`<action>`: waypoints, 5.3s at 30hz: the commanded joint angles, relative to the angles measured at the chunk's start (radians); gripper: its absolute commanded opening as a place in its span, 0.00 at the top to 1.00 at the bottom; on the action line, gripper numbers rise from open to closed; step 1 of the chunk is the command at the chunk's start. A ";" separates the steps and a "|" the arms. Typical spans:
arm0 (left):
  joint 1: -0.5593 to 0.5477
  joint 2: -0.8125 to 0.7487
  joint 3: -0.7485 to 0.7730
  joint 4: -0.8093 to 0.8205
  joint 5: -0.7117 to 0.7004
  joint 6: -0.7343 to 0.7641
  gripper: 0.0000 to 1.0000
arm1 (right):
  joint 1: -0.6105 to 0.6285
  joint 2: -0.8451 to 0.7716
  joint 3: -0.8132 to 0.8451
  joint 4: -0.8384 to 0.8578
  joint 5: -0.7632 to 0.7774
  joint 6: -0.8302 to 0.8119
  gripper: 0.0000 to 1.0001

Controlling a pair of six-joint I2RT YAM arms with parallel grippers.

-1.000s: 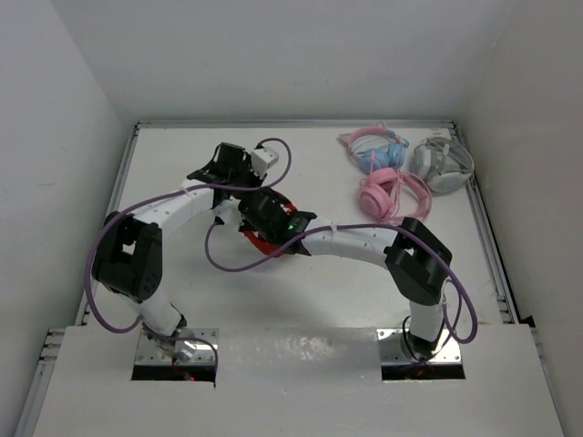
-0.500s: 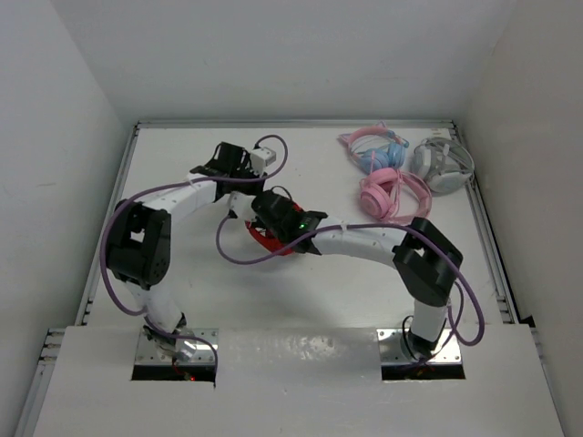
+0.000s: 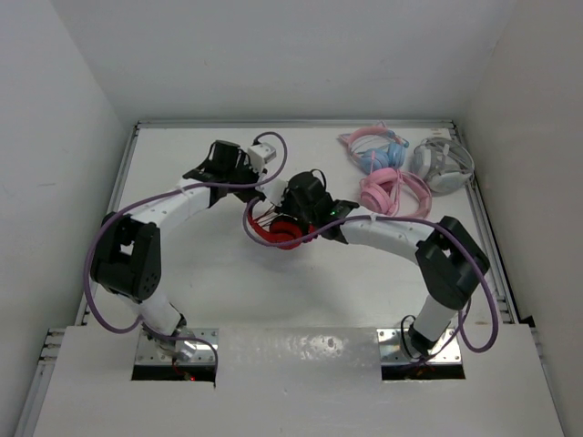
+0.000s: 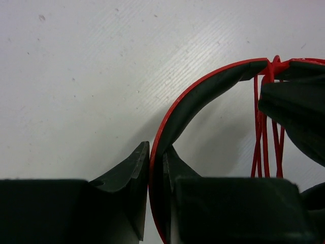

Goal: Wrap the headphones

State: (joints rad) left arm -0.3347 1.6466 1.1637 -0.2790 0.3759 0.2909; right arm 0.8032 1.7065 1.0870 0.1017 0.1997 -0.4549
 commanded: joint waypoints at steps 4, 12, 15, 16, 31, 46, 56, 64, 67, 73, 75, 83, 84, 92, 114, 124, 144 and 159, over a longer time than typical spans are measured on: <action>0.011 -0.037 0.016 -0.071 0.067 0.005 1.00 | -0.056 0.053 0.048 -0.032 -0.035 0.010 0.83; 0.016 -0.002 0.120 -0.161 -0.144 -0.042 1.00 | -0.056 0.047 0.033 -0.074 -0.109 0.010 0.69; 0.016 -0.014 0.131 -0.164 -0.186 -0.033 1.00 | -0.056 0.045 0.022 -0.080 -0.033 -0.004 0.57; 0.016 -0.016 0.140 -0.166 -0.195 -0.032 1.00 | -0.058 0.044 0.017 -0.079 -0.014 -0.007 0.55; 0.016 -0.022 0.182 -0.186 -0.273 0.022 1.00 | -0.190 -0.105 -0.130 -0.025 0.056 0.082 0.34; 0.002 0.013 0.301 -0.288 -0.111 0.228 1.00 | -0.131 -0.459 -0.167 -0.085 -0.431 0.237 0.49; -0.058 0.016 0.333 -0.348 -0.117 0.283 1.00 | -0.076 -0.351 -0.075 -0.080 -0.560 0.289 0.54; -0.079 0.022 0.327 -0.390 -0.112 0.289 1.00 | -0.064 -0.335 -0.079 -0.043 -0.648 0.343 0.54; -0.078 0.022 0.321 -0.397 -0.117 0.295 1.00 | -0.047 -0.341 -0.081 -0.065 -0.642 0.332 0.55; -0.079 0.022 0.310 -0.391 -0.121 0.297 1.00 | -0.015 -0.360 -0.085 -0.099 -0.631 0.318 0.57; -0.079 0.024 0.310 -0.385 -0.129 0.286 1.00 | -0.004 -0.354 -0.102 -0.091 -0.580 0.324 0.56; -0.079 0.024 0.310 -0.390 -0.124 0.271 1.00 | -0.004 -0.325 -0.153 -0.022 -0.468 0.352 0.60; -0.079 0.021 0.310 -0.391 -0.123 0.271 1.00 | -0.004 -0.317 -0.145 -0.023 -0.459 0.352 0.63; -0.078 0.022 0.324 -0.410 -0.095 0.229 1.00 | -0.004 -0.291 -0.153 -0.004 -0.468 0.355 1.00; -0.075 0.022 0.341 -0.417 -0.077 0.195 1.00 | -0.004 -0.274 -0.165 -0.051 -0.401 0.306 0.88; 0.089 0.097 0.407 -0.336 -0.066 -0.033 1.00 | -0.004 -0.468 -0.317 0.088 -0.335 0.361 1.00; 0.123 -0.030 0.318 -0.286 -0.023 0.005 1.00 | -0.012 -0.456 -0.263 0.030 -0.220 0.292 1.00; 0.123 -0.033 0.337 -0.307 0.027 0.014 1.00 | -0.030 -0.447 -0.260 0.024 -0.164 0.283 1.00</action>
State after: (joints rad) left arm -0.2241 1.6752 1.4727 -0.6109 0.3553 0.2687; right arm 0.7990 1.2594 0.7937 0.1547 -0.0250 -0.1581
